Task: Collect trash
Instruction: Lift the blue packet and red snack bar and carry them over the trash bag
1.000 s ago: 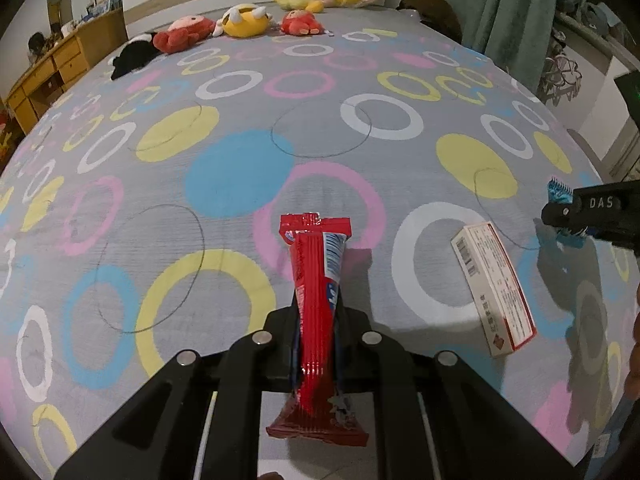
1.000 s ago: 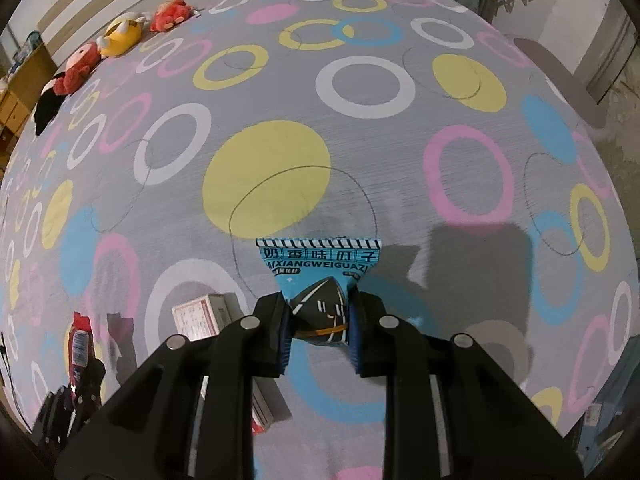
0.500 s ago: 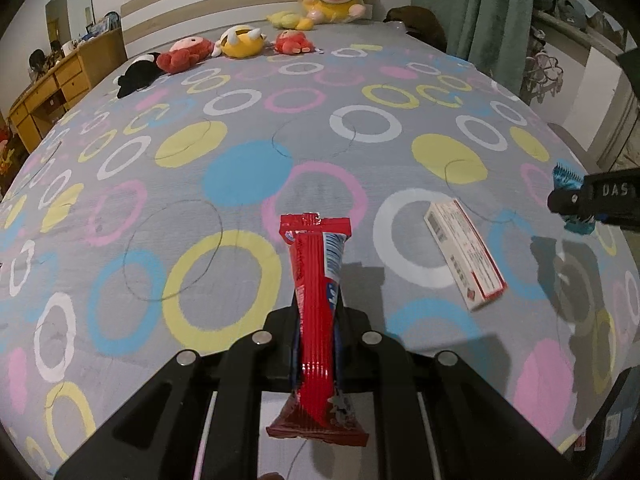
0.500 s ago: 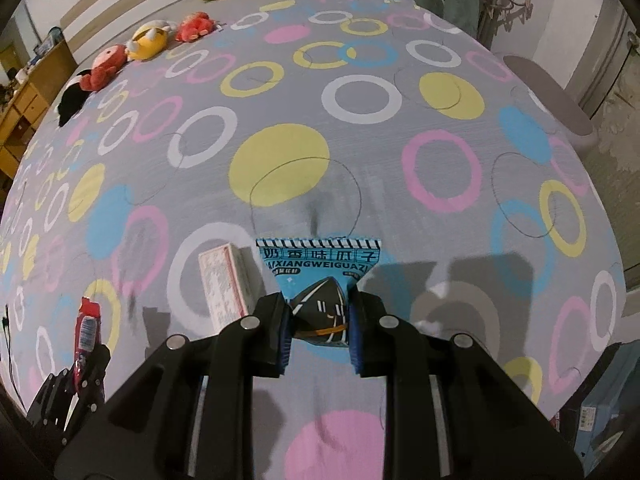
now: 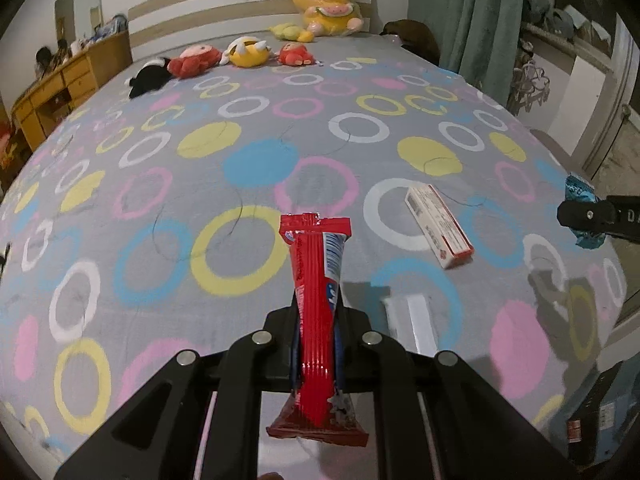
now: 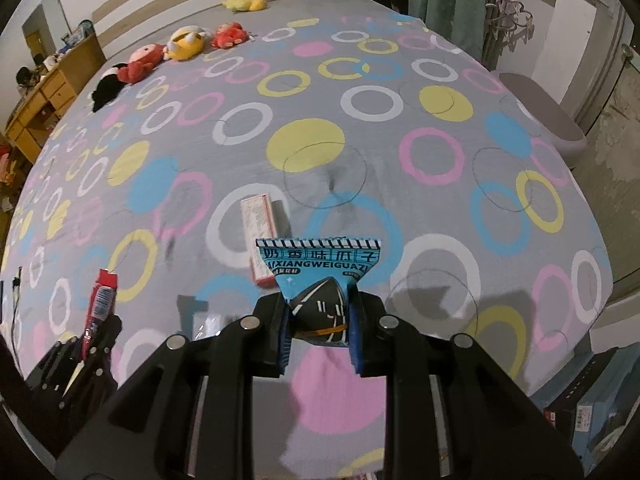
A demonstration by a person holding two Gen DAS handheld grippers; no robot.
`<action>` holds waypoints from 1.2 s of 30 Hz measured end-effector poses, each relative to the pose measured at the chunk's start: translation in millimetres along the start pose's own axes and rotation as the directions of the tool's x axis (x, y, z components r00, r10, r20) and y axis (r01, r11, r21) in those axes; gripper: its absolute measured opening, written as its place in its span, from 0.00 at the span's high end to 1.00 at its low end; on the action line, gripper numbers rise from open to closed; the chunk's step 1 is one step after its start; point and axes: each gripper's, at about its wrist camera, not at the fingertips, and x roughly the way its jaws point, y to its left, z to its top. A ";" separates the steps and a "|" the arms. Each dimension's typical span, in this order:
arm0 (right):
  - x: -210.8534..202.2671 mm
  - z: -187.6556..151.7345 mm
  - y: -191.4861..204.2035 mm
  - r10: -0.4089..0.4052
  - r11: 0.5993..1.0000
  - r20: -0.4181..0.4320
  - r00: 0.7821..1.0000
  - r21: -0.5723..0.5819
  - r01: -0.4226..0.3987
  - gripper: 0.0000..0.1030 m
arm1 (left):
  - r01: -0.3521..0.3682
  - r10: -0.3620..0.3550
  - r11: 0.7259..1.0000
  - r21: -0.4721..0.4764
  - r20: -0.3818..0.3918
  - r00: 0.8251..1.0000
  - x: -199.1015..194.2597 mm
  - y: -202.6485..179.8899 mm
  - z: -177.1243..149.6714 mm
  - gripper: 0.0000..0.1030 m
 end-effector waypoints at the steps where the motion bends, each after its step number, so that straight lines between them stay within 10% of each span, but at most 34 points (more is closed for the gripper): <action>1: -6.4 -4.8 0.1 0.007 1.000 0.006 1.000 0.000 -0.007 0.79 | 0.004 -0.004 1.000 -0.002 -0.002 1.000 -5.4 0.2 -4.5 0.88; 30: -143.0 -145.7 -21.5 0.107 0.990 0.161 0.981 -0.106 -0.090 0.79 | 0.031 -0.034 0.999 0.027 0.092 0.995 -114.6 -16.7 -144.7 0.88; 36: -144.7 -192.1 -23.5 0.109 0.986 0.160 0.981 -0.140 -0.087 0.79 | 0.048 -0.049 0.999 0.025 0.008 0.999 -105.8 -22.8 -188.0 0.88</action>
